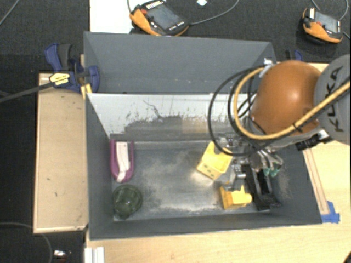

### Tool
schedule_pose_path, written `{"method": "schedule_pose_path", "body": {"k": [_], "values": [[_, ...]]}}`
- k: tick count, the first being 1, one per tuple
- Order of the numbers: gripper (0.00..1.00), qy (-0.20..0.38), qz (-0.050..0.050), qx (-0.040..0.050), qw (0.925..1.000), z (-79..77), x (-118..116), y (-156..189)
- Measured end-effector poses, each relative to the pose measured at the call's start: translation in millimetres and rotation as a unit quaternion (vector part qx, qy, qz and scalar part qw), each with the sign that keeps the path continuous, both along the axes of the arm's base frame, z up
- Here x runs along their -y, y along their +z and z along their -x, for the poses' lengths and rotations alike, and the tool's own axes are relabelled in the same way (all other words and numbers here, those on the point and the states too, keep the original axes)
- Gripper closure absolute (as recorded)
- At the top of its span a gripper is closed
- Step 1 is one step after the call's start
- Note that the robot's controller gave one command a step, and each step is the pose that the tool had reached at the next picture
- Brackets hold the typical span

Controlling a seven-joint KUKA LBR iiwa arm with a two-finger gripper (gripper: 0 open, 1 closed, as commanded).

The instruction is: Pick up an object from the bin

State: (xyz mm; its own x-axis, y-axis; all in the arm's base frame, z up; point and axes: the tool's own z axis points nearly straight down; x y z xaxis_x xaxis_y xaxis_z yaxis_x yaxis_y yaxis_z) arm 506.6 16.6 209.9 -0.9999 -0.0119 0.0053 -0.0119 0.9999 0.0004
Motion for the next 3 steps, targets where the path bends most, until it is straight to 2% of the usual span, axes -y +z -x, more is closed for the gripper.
{"method": "schedule_pose_path", "body": {"k": [1, 2, 3], "values": [[0.00, -0.001, 0.000, 0.0041, 1.0000, -1.5, 0, 4], [0.00, 0.070, 0.000, 0.0068, 0.9975, -55.2, 44, -110], [0.00, 0.079, 0.000, 0.0051, 0.9969, -50.4, 42, -109]]}}
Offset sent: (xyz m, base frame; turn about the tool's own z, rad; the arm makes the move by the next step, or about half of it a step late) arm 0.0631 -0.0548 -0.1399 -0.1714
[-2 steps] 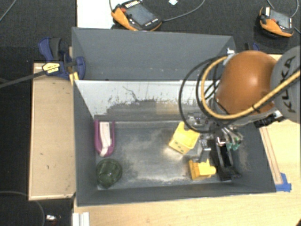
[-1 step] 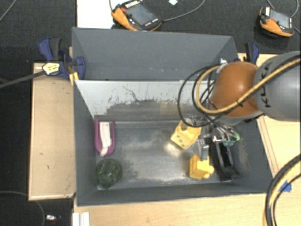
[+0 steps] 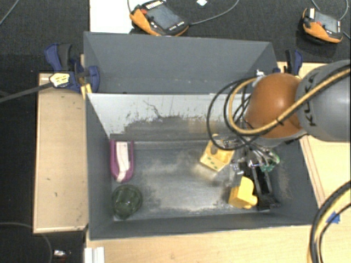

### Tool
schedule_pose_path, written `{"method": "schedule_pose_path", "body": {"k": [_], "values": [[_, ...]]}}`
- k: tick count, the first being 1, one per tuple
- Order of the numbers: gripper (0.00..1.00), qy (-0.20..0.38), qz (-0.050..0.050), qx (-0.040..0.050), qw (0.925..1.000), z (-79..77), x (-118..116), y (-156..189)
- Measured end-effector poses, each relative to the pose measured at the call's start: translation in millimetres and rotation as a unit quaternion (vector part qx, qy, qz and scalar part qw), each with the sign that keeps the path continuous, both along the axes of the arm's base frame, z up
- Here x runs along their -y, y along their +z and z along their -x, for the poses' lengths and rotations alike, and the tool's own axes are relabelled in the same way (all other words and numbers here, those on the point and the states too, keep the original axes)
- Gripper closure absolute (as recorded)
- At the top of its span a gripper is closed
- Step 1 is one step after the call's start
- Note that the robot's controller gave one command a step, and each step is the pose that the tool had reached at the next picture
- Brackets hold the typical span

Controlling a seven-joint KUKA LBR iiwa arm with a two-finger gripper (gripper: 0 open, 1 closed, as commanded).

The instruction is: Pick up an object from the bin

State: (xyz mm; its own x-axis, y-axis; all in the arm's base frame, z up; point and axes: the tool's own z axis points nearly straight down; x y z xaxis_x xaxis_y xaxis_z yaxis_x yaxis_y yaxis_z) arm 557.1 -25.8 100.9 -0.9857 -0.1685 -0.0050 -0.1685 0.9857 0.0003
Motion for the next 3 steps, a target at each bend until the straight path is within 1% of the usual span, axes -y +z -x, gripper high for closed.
{"method": "schedule_pose_path", "body": {"k": [1, 2, 3], "values": [[0.00, -0.069, -0.001, 0.0047, 0.9976, -20.2, -14, 9], [0.00, 0.006, 0.001, 0.0038, 1.0000, -32.9, -1, -29], [1.00, -0.097, -0.002, 0.0105, 0.9952, -38.6, 2, -27]]}}
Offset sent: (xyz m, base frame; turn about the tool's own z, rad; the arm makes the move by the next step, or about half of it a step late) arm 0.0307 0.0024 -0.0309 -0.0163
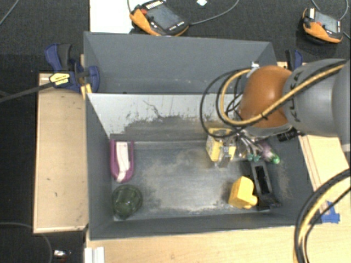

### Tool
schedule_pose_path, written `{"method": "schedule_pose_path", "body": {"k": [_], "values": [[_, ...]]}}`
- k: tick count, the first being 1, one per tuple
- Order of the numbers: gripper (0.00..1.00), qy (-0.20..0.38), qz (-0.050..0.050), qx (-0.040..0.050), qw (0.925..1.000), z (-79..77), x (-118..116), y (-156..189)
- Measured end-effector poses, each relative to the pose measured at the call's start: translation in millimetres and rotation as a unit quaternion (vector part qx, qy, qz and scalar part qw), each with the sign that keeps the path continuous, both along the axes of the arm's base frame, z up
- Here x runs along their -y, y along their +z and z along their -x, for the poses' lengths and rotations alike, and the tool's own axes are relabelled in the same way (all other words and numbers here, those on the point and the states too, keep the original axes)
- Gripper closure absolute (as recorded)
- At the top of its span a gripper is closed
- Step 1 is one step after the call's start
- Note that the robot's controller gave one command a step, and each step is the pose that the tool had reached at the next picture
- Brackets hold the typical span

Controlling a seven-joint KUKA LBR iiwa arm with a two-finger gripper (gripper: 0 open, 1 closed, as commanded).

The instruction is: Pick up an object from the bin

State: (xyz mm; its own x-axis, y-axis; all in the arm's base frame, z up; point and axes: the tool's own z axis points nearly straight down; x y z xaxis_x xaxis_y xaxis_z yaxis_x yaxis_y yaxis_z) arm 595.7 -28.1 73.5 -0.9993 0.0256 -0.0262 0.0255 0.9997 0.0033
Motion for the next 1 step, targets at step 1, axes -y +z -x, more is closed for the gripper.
{"method": "schedule_pose_path", "body": {"k": [1], "values": [[1.00, 0.000, 0.000, -0.0001, 1.0000, 0.2, 0.0, 0.4]]}}
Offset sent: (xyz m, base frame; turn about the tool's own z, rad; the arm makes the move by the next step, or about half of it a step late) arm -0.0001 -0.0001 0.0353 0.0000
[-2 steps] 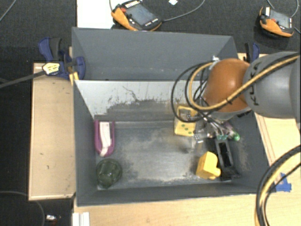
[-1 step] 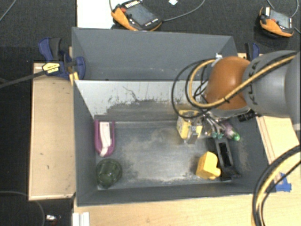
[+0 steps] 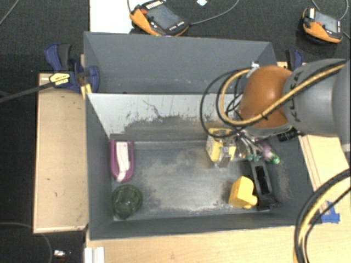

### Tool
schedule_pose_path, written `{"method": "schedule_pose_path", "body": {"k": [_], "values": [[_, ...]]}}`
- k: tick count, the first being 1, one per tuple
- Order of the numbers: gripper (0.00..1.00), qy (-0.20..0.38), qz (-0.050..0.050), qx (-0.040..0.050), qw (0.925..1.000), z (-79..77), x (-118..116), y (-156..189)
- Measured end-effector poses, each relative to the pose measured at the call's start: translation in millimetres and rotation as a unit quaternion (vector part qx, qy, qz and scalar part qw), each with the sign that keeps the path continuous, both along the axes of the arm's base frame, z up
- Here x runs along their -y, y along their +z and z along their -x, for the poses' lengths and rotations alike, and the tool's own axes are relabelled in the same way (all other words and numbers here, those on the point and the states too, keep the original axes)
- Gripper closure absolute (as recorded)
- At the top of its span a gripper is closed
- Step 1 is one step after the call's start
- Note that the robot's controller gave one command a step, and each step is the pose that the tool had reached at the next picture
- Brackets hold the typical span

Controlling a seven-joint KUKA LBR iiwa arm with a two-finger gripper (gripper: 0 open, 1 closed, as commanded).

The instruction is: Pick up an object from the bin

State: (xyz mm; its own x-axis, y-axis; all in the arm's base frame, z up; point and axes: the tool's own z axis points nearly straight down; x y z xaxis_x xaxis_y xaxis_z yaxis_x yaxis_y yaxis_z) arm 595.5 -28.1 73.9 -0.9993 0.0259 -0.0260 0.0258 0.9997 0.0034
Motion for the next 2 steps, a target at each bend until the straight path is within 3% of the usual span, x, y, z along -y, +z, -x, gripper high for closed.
{"method": "schedule_pose_path", "body": {"k": [2], "values": [[1.00, 0.000, 0.000, -0.0010, 1.0000, 0.8, 0, 79]]}}
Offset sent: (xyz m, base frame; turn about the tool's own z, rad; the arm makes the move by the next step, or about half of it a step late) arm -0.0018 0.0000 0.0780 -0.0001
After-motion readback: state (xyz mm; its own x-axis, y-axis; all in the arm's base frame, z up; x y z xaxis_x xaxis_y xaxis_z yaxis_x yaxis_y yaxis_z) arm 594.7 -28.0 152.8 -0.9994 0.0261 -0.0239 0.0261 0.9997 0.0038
